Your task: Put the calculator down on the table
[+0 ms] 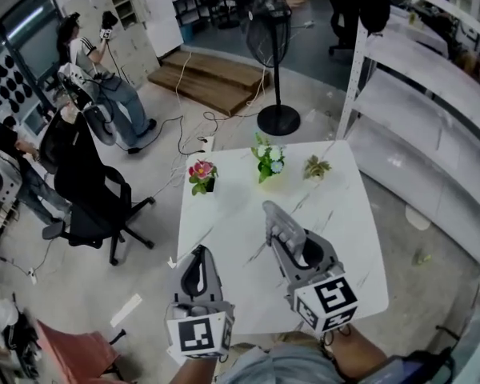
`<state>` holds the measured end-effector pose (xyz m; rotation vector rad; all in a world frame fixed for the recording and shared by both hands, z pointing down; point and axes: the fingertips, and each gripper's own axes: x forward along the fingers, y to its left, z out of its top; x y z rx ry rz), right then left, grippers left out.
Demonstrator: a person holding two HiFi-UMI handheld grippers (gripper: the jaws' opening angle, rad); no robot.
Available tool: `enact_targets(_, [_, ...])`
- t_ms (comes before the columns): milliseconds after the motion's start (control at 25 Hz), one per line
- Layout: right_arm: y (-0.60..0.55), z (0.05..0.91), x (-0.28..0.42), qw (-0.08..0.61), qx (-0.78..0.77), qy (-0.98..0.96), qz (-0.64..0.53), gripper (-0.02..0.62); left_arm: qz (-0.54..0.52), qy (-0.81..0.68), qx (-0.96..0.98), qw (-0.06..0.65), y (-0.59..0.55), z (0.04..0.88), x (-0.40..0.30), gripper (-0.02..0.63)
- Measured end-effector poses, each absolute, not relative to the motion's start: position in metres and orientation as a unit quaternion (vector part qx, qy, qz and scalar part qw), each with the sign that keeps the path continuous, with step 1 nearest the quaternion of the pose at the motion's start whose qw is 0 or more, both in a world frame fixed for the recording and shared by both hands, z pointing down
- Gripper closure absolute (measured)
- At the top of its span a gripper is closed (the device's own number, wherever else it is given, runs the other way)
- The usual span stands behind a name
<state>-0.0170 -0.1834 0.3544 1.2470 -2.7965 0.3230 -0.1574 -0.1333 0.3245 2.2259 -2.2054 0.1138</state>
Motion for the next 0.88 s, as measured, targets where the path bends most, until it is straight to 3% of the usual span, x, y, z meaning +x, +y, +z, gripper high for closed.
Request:
enact_targets(480, [-0.228, 0.350, -0.044, 0.040, 0.405, -0.908, 0.098, 0.451, 0.026, -0.695, 0.718, -0.012, -0.179, 0.313, -0.183, 0.598])
enact_targets(880, [-0.233, 0.387, -0.056, 0.073, 0.419, -0.896, 0.129, 0.451, 0.031, -0.678, 0.734, 0.018, -0.197, 0.340, -0.193, 0.598])
